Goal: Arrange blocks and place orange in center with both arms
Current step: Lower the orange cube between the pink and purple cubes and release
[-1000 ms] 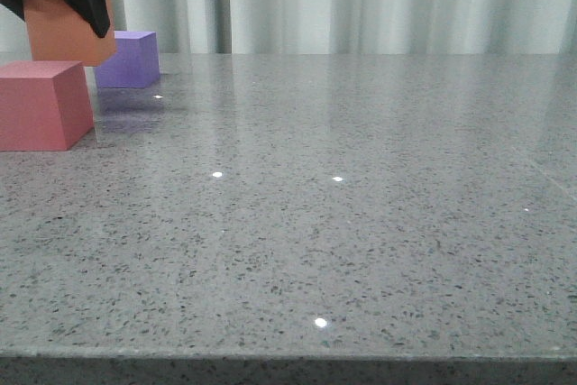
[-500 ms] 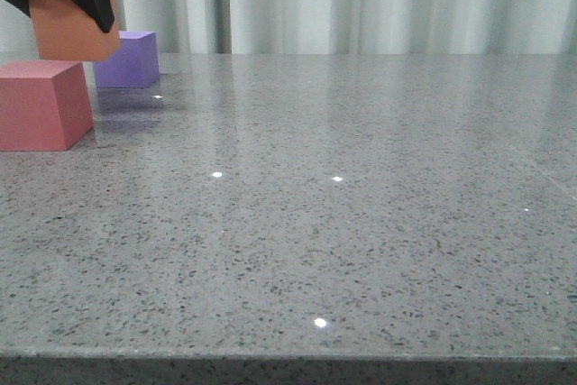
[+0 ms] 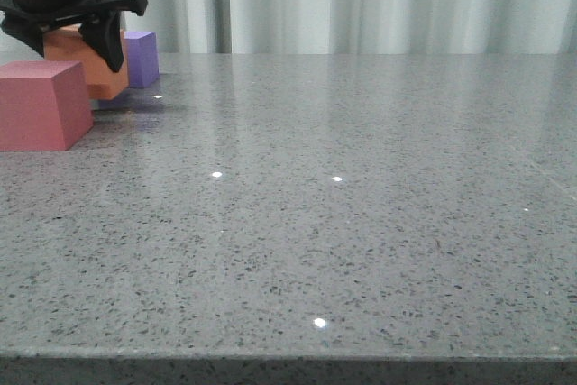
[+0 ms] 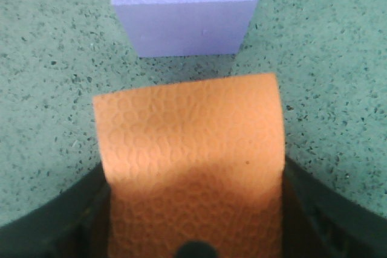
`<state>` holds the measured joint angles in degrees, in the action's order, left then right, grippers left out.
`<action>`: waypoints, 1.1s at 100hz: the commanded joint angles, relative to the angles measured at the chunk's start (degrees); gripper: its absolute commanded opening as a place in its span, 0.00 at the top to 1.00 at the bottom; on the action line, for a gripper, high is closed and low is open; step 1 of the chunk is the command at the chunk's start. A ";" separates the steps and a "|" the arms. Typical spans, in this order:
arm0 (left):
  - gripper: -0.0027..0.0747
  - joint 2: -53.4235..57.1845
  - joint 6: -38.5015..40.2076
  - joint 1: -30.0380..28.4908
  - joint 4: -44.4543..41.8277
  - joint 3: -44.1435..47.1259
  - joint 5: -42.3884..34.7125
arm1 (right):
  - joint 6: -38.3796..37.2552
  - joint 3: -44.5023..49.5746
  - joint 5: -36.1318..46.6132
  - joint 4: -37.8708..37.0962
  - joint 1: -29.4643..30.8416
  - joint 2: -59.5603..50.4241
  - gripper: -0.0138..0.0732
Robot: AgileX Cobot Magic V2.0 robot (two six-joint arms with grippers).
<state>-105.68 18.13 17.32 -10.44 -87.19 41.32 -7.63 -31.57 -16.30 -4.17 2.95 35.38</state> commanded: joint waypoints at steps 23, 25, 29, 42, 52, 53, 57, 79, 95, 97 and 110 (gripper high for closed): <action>0.98 2.74 0.14 -0.09 0.13 -1.54 -2.39 | 0.58 -1.50 4.16 -0.87 0.25 -0.04 0.92; 0.98 2.74 0.14 -0.09 0.13 -1.54 -2.39 | 0.58 -1.50 4.16 -0.87 0.25 -0.04 0.92; 0.98 2.74 0.14 -0.09 0.13 -1.54 -2.39 | 0.58 -1.50 4.16 -0.87 0.25 -0.04 0.92; 0.98 2.74 0.14 -0.09 0.13 -1.54 -2.39 | 0.58 -1.50 4.16 -0.87 0.25 -0.04 0.92; 0.98 2.74 0.14 -0.09 0.13 -1.54 -2.39 | 0.58 -1.50 4.16 -0.87 0.25 -0.04 0.92; 0.98 2.74 0.14 -0.09 0.13 -1.54 -2.39 | 0.58 -1.50 4.16 -0.87 0.25 -0.04 0.92; 0.98 2.74 0.14 -0.09 0.64 -1.54 -2.53 | 0.58 -1.50 4.16 -0.87 0.25 -0.04 0.92; 0.98 1.84 0.14 -0.09 1.12 -1.54 -3.24 | 0.58 -1.50 4.16 -0.87 0.25 -0.04 0.92; 0.97 0.63 0.14 -0.09 1.12 -1.54 -3.00 | 0.58 -1.50 4.16 -0.87 0.25 -0.04 0.92; 0.97 0.63 0.14 -0.09 1.12 -1.54 -3.00 | 0.58 -1.50 4.16 -0.87 0.25 -0.04 0.92; 0.80 0.63 0.14 -0.09 1.12 -1.54 -3.36 | 0.58 -1.50 4.16 -0.87 0.25 -0.04 0.92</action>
<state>-107.43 18.13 17.32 -9.60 -87.19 40.79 -7.63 -31.57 -16.30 -4.17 2.95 35.38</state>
